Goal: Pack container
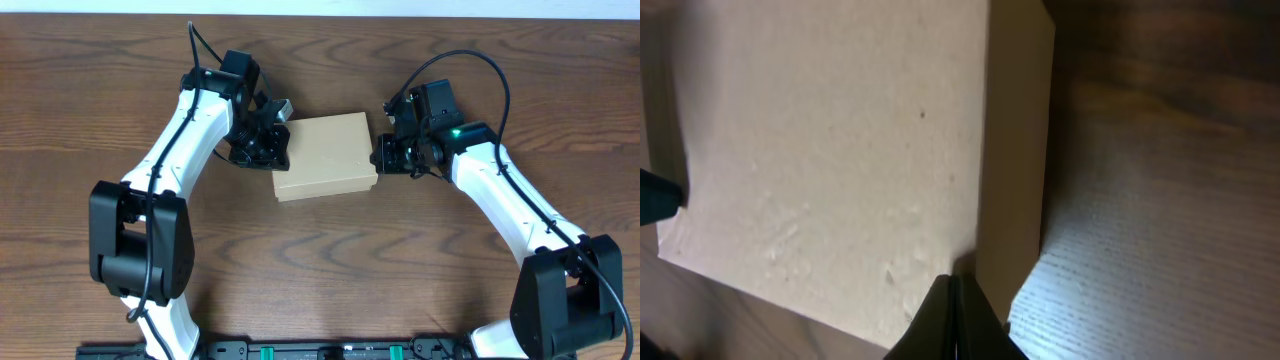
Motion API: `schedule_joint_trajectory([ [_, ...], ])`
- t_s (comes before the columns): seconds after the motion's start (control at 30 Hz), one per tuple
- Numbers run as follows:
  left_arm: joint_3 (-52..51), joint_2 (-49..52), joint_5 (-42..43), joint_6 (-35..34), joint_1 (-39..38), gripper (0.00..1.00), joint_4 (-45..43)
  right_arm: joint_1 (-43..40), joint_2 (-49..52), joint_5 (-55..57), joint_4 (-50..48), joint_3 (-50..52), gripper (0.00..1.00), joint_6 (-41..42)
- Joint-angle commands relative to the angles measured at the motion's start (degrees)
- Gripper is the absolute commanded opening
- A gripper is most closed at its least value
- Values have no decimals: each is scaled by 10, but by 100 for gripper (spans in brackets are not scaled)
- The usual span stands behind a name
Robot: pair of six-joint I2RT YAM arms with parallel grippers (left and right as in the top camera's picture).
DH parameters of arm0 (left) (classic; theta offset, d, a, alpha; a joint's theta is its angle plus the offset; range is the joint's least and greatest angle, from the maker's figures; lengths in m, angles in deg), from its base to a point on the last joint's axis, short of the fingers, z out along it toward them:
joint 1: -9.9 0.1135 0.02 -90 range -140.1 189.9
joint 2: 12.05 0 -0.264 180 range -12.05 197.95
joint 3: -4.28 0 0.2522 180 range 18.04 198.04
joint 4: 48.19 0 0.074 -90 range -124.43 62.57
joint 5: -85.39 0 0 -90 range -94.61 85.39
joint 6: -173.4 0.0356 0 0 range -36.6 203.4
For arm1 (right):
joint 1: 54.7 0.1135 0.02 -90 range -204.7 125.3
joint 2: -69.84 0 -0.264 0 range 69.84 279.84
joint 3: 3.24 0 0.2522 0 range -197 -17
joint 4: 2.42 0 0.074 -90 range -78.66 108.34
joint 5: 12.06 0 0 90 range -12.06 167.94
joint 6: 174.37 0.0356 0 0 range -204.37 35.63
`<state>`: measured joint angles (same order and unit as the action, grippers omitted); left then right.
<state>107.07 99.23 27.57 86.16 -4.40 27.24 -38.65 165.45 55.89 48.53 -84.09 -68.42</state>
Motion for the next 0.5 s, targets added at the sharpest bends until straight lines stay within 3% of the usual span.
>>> schedule_joint_trajectory([
  [0.0,-14,-33,-39,-10,5,6,6,5,-41,26,15,7,2,12],
  [0.2,-14,-141,-78,-28,5,6,5,5,-108,159,47,8,1,77],
  [0.47,-16,-260,-83,-30,4,6,3,15,-67,156,20,41,1,101],
])
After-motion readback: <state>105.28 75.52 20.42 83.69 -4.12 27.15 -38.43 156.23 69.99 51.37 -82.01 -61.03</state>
